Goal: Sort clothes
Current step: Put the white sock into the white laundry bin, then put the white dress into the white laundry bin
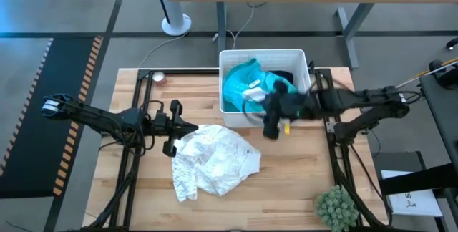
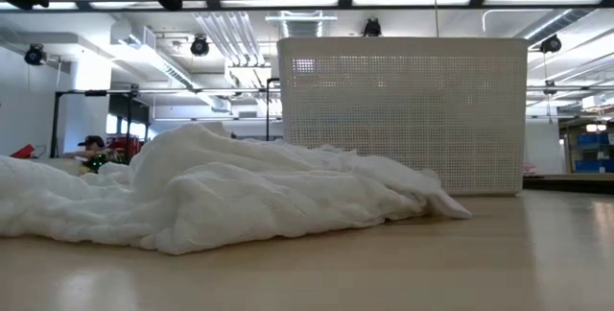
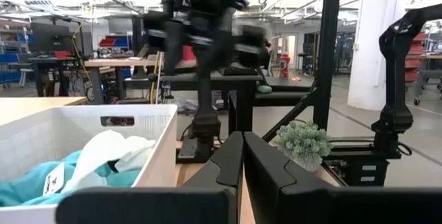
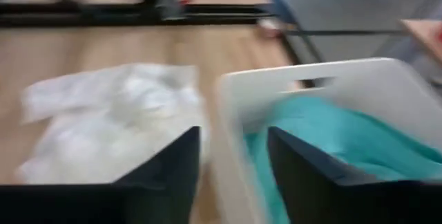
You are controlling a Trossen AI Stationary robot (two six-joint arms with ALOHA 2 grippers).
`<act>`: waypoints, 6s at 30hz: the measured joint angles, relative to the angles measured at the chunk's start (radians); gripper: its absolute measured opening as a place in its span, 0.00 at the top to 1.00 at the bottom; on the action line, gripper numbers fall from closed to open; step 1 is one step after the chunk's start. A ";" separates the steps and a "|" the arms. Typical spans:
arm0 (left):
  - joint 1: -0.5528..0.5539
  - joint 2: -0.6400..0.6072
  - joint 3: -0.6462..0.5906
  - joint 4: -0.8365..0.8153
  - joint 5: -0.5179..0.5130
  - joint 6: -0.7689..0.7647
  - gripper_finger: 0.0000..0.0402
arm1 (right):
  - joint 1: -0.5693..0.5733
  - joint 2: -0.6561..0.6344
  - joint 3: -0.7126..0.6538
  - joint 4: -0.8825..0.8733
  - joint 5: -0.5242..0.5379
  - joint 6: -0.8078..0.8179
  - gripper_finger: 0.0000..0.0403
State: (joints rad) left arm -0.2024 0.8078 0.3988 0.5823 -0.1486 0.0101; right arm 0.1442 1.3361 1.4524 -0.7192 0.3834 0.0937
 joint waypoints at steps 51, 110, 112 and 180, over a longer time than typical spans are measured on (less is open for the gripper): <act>0.000 0.000 0.000 0.000 0.000 -0.012 1.00 | 0.297 0.349 -0.329 0.374 -0.105 0.247 0.99; 0.000 0.113 0.000 -0.020 -0.127 -0.002 1.00 | -0.361 0.282 0.773 -0.699 0.147 -0.110 0.95; 0.000 0.120 0.000 -0.043 -0.142 -0.007 1.00 | -0.361 0.283 0.761 -0.702 0.133 -0.121 0.89; -0.006 0.493 0.001 -0.487 -0.035 -0.425 0.65 | 0.181 0.644 -0.178 0.508 -0.268 0.245 0.20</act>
State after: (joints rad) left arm -0.2085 1.3010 0.3994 0.0958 -0.1834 -0.4153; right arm 0.3250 1.9802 1.2749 -0.2108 0.1151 0.3391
